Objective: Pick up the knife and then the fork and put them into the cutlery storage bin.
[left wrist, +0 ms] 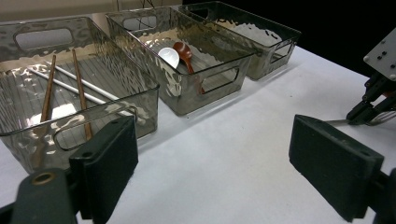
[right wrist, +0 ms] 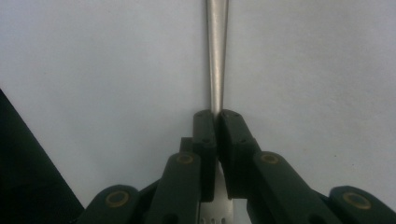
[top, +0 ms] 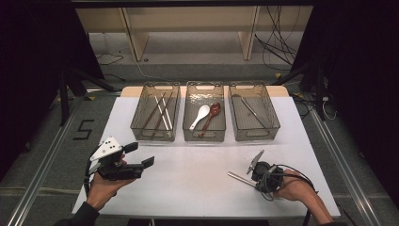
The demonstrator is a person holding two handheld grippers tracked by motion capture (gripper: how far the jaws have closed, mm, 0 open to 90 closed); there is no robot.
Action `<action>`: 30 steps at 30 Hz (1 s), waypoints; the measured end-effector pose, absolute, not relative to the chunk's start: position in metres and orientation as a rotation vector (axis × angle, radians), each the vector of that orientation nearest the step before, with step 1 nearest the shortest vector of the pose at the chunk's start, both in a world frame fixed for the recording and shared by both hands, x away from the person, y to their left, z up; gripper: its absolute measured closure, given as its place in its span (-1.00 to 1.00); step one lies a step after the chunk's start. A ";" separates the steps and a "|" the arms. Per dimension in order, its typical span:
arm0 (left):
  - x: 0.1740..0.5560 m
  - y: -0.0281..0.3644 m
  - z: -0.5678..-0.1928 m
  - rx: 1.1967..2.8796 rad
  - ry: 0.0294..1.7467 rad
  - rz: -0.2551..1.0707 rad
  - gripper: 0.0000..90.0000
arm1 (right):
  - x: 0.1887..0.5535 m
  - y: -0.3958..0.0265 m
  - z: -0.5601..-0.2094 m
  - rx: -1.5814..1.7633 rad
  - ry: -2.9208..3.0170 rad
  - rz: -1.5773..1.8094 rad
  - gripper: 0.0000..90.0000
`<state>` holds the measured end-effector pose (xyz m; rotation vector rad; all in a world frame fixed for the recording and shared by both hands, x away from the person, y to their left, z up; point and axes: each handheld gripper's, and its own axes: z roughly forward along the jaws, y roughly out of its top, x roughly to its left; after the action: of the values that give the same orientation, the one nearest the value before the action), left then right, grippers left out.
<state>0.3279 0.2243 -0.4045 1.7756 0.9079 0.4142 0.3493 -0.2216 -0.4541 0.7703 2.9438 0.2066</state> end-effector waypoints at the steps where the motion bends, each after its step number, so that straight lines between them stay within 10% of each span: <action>1: 0.328 0.224 -0.405 1.775 0.907 0.414 -0.67 | 0.349 -0.222 -0.454 0.769 2.947 0.208 0.91; 30: 0.328 0.225 -0.405 1.774 0.913 0.416 -0.67 | 0.359 -0.233 -0.438 0.926 2.838 0.413 0.92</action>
<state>0.3280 0.2249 -0.4052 1.7737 0.9135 0.4155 0.3585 -0.2330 -0.4382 0.9256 2.8384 0.4128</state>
